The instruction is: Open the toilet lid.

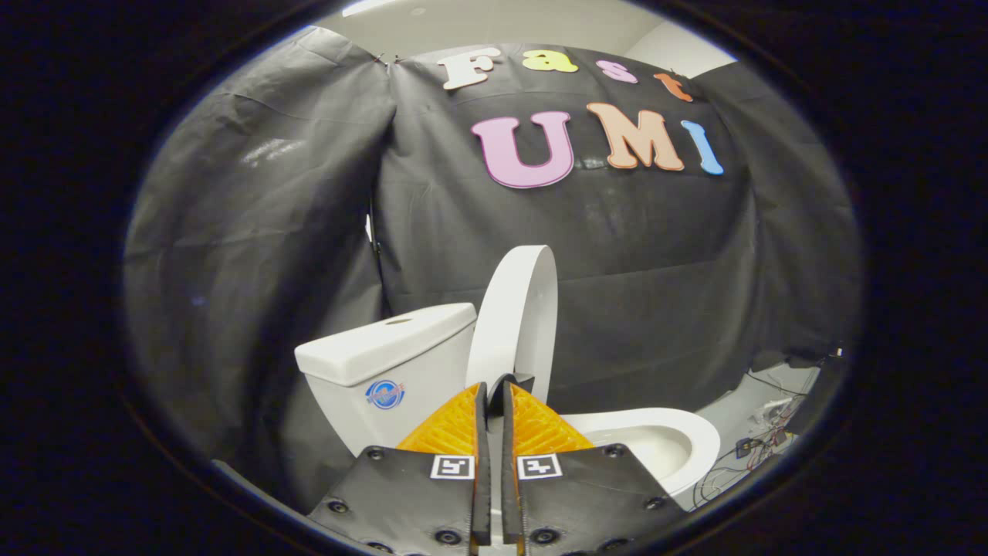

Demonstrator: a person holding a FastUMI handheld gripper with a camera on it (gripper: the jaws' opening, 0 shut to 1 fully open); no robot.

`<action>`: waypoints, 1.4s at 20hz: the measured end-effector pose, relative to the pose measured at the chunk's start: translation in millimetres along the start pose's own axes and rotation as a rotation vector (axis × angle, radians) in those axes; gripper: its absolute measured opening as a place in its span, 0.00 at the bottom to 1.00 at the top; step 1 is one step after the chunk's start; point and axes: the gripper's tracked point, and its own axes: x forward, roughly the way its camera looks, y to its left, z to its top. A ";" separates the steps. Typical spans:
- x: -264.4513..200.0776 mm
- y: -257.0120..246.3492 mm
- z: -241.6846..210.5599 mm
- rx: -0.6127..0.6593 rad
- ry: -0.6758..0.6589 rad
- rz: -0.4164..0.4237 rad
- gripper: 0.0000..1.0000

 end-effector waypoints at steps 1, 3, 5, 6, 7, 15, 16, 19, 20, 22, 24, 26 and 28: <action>2.0 3.9 1.0 -0.018 0.002 0.013 0.06; 4.2 14.8 1.9 -0.041 0.007 0.033 0.06; 6.9 24.8 1.8 -0.064 0.012 0.043 0.06; 8.1 29.5 2.4 -0.069 0.012 0.047 0.06; 9.5 35.1 1.8 -0.073 0.016 0.055 0.06; 26.1 74.6 -5.1 -0.117 0.049 0.137 0.06; 26.5 79.5 -6.7 -0.121 0.053 0.145 0.06; 29.6 89.4 -9.7 -0.158 0.062 0.147 0.06; 29.8 91.6 -10.0 -0.158 0.066 0.147 0.06; 30.9 95.8 -11.6 -0.159 0.069 0.149 0.06; 32.6 100.0 -12.6 -0.185 0.073 0.157 0.06; 31.5 101.6 -13.0 -0.213 0.077 0.155 0.06; 31.6 99.9 -12.6 -0.223 0.077 0.147 0.08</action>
